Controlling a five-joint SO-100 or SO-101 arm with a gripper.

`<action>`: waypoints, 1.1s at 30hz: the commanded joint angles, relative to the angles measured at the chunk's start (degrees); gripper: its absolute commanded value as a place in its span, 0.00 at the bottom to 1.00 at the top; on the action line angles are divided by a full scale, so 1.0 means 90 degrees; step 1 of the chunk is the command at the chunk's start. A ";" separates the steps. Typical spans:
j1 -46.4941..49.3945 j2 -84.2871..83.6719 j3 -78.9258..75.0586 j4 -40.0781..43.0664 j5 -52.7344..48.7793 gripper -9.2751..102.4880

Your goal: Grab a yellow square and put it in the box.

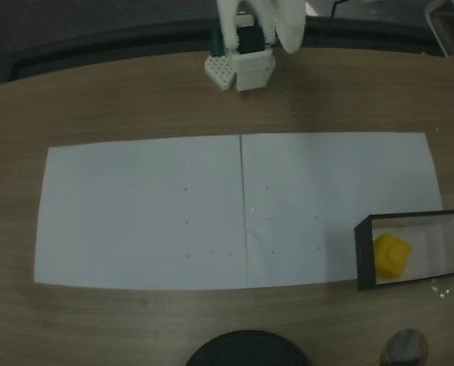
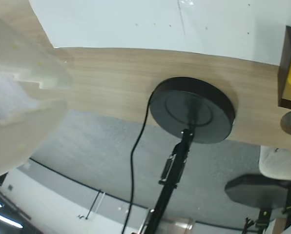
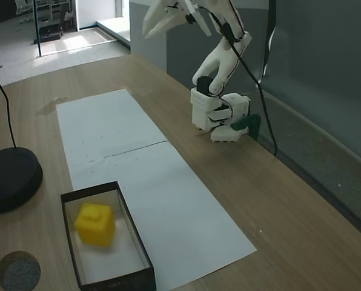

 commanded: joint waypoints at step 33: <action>0.1074 0.4746 0.9658 -0.4717 -0.0791 0.08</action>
